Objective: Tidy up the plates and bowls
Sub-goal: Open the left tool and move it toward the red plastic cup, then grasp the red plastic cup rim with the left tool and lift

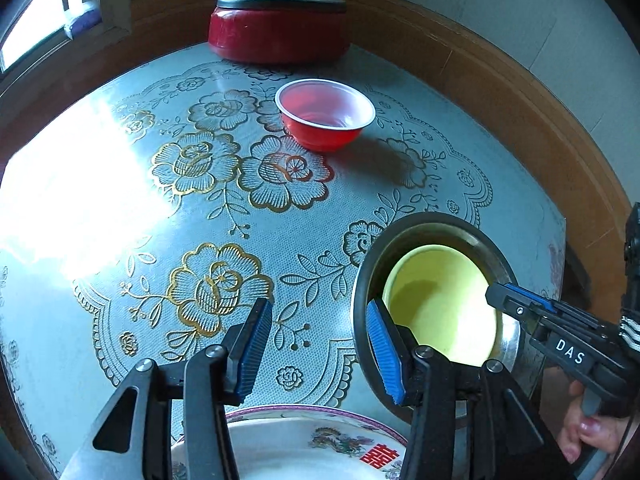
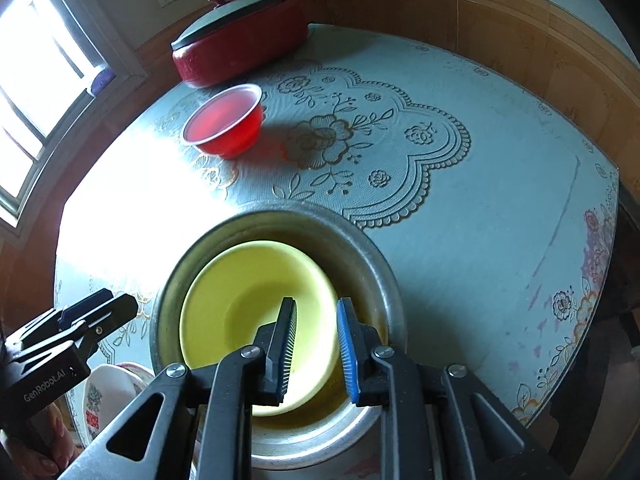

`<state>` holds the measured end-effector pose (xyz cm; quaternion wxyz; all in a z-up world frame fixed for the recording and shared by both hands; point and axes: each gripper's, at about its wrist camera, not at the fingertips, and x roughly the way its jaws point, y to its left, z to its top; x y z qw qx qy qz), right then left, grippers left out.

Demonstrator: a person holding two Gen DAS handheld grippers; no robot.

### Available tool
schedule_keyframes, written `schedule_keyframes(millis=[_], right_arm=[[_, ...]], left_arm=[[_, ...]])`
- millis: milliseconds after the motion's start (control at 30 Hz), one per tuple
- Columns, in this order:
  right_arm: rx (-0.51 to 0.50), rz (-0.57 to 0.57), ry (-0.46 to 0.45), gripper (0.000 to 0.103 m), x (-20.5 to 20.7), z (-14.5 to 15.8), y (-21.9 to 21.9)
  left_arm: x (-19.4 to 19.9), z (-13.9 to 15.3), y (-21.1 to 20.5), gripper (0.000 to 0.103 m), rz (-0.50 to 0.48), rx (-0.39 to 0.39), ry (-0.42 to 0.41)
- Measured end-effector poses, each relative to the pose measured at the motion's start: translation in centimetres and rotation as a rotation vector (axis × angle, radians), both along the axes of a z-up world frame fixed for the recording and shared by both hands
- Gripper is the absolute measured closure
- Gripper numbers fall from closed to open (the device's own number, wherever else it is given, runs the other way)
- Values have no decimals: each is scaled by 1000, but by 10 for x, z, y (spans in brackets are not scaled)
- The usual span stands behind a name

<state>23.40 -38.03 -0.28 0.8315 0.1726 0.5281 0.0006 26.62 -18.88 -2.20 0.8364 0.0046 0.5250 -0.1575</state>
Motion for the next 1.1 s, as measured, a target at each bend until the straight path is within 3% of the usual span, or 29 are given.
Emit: schedule_keyframes(millis=[233, 433, 667, 733, 867, 1100], right_arm=[[23, 105, 19, 82, 8, -5, 25], [58, 108, 32, 82, 9, -10, 30], [68, 93, -10, 79, 17, 6, 10], [57, 99, -25, 72, 25, 12, 4], [49, 112, -41, 71, 47, 23, -8], [37, 136, -40, 71, 99, 30, -20]], left_arm=[[2, 0, 1, 49, 22, -2, 7], [6, 0, 8, 41, 43, -6, 8], [19, -4, 18, 34, 93, 0, 24], [23, -3, 19, 32, 104, 7, 20], [36, -2, 17, 24, 123, 18, 14], [66, 3, 14, 23, 162, 18, 9]])
